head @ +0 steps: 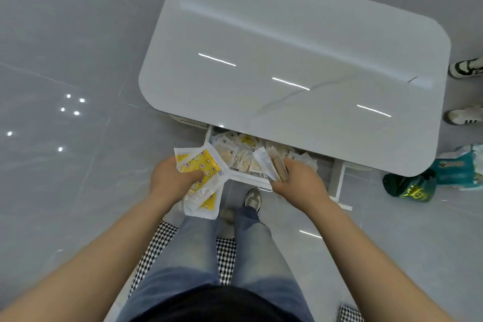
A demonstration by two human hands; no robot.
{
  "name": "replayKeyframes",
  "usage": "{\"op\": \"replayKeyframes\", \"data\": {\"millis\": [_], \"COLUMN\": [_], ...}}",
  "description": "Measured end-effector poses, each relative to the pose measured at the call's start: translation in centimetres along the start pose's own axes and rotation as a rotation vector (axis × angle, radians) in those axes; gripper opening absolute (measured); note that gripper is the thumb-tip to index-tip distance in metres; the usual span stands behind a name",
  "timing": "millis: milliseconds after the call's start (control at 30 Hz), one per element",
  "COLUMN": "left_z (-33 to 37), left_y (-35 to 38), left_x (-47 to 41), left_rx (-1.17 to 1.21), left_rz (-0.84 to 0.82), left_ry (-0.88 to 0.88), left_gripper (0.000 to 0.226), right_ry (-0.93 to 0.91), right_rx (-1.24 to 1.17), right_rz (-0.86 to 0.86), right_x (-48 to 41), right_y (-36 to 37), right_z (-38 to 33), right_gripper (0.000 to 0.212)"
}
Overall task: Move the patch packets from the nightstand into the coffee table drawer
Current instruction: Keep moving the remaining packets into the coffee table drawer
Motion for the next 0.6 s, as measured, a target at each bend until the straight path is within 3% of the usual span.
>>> {"op": "replayKeyframes", "data": {"millis": [600], "left_z": [-5.1], "left_y": [6.6], "left_x": [-11.9], "left_rx": [-0.040], "left_rz": [-0.021], "left_ry": [-0.095], "left_gripper": [0.019], "right_ry": [0.039], "right_rx": [0.058], "right_rz": [-0.063], "right_x": [-10.0], "right_y": [8.4], "right_z": [4.2], "right_gripper": [0.026]}}
Point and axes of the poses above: each hand's wrist, its own x-axis away from the middle knuckle, its own y-axis out of the palm, z = x × y, the point moved 6 cm from there along -x, towards the middle knuckle, and after that the axes turned 1 degree about -x, right-handed, at the moved point
